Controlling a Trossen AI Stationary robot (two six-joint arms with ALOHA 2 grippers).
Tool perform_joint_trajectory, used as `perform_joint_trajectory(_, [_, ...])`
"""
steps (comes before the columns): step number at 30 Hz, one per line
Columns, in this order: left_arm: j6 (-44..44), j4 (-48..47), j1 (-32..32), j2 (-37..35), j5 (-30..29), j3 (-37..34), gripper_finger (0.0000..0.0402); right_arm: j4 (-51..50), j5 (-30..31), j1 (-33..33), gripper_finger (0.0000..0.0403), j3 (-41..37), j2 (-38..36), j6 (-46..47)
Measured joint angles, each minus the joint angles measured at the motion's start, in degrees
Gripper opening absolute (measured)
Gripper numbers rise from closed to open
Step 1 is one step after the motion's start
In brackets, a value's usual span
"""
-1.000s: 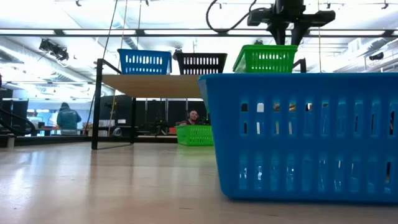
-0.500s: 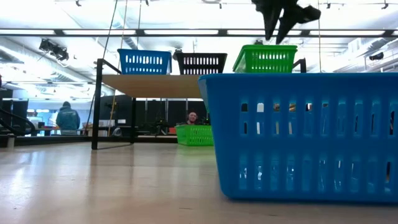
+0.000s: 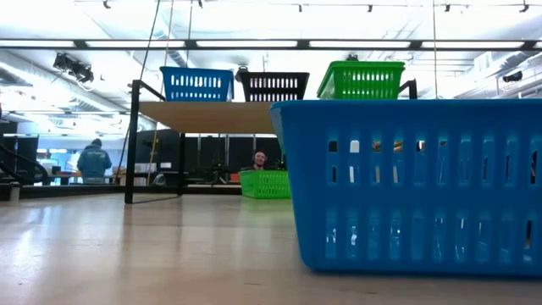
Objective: Stack baskets on shelf by color
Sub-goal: Stack the left blue bin on top of the blue bin on the shelf
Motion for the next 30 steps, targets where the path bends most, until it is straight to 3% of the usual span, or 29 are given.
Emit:
perform_joint_trajectory(6, [-1.44, 4.88, -1.76, 4.62, 7.81, -0.04, 0.0154, -1.91, -0.21, 10.22, 0.0139, 0.00, -1.17, 1.36])
perform_joint_trajectory(15, [-6.50, 9.44, -6.60, 10.18, 6.34, -0.04, 0.0152, -7.28, 4.37, 22.07, 0.0140, 0.00, -2.88, 4.37])
perform_joint_trajectory(23, [-7.40, 10.06, -8.02, 13.90, 13.94, -0.04, 0.0164, -6.26, 8.84, 33.11, 0.0140, 0.00, -2.83, 12.89])
perform_joint_trajectory(30, [-7.74, 13.10, -9.87, 17.61, 16.08, -0.07, 0.0178, -5.87, 14.87, 38.41, 0.0140, -2.69, -2.69, 18.81])
